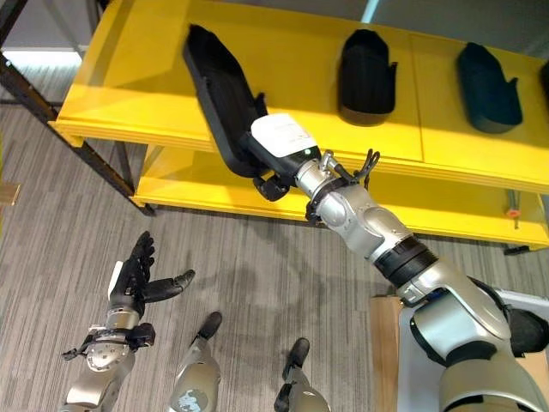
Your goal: Move parts from the plastic box to the shelf.
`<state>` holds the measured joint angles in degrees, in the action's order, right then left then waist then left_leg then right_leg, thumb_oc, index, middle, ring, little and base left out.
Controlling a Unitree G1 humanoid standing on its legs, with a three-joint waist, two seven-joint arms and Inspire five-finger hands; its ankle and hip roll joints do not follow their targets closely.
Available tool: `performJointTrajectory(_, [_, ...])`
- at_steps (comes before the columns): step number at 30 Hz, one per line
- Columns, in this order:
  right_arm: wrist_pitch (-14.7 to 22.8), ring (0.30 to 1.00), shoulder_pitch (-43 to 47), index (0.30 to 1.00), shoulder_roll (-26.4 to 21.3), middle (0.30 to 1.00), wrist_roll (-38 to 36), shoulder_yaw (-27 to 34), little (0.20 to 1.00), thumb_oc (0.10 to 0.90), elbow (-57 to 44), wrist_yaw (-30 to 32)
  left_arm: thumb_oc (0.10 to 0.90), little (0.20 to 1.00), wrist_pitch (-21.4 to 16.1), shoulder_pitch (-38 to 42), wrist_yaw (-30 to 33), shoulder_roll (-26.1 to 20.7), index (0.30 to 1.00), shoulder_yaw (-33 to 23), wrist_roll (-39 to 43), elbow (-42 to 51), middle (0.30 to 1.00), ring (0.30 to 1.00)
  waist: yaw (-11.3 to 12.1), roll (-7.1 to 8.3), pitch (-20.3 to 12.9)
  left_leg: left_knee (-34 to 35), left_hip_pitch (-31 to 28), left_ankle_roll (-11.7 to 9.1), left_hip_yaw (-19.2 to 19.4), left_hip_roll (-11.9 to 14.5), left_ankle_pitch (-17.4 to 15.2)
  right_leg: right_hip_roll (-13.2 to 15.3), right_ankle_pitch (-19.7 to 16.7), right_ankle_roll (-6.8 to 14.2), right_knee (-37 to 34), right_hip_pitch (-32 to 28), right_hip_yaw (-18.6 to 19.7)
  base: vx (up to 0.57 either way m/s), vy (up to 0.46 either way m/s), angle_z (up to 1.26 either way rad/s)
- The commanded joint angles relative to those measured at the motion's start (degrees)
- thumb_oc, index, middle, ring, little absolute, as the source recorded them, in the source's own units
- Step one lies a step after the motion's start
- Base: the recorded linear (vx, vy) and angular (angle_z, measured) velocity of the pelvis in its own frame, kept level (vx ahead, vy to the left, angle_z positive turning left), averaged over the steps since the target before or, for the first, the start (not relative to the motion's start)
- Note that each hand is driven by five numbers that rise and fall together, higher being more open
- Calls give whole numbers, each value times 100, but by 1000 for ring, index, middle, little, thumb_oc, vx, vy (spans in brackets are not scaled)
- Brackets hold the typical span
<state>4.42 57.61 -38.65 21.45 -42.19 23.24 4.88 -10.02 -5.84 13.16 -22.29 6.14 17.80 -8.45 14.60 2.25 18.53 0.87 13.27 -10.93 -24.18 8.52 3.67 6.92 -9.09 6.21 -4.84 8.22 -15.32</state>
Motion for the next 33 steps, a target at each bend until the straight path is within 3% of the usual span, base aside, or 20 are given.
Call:
performJointTrajectory(1, [56,300,1148,300,124,300,-392,284,300,400,12,920,900,1000,-567,188,55,-596,1000,49,145,505,1000,1000,-31,345,-558,408,-343,418,163,-172,209,277,438,122,705,183,-37,2,13,17])
performJointTrajectory(10, [-118,300,1856,300,222,300,-682,177,300,400,1048,1174,900,1000,-591,335,69,-731,1000,105,255,541,1000,1000,216,390,-404,396,-74,407,-105,-290,317,362,431,154,627,125,-304,10,13,18])
performJointTrajectory(13, [-196,300,2540,300,197,300,-895,-139,300,400,1945,1256,900,1000,-634,408,76,-826,1000,115,356,540,1000,1000,383,443,-317,383,59,406,-239,-367,324,394,440,178,573,75,-447,33,56,28])
performJointTrajectory(20, [-240,300,3117,300,108,300,-1106,-467,300,400,2946,1297,900,1000,-691,516,81,-878,1000,128,453,550,1000,1000,479,465,-232,379,230,408,-346,-471,384,458,417,212,538,89,-548,7,34,19])
performJointTrajectory(33, [-318,300,3581,300,-94,300,-1185,-821,300,400,4344,1308,900,1000,-755,618,44,-879,1000,350,618,593,1000,1000,662,343,-60,361,579,400,-466,-617,502,508,362,259,459,224,-676,1,9,3])
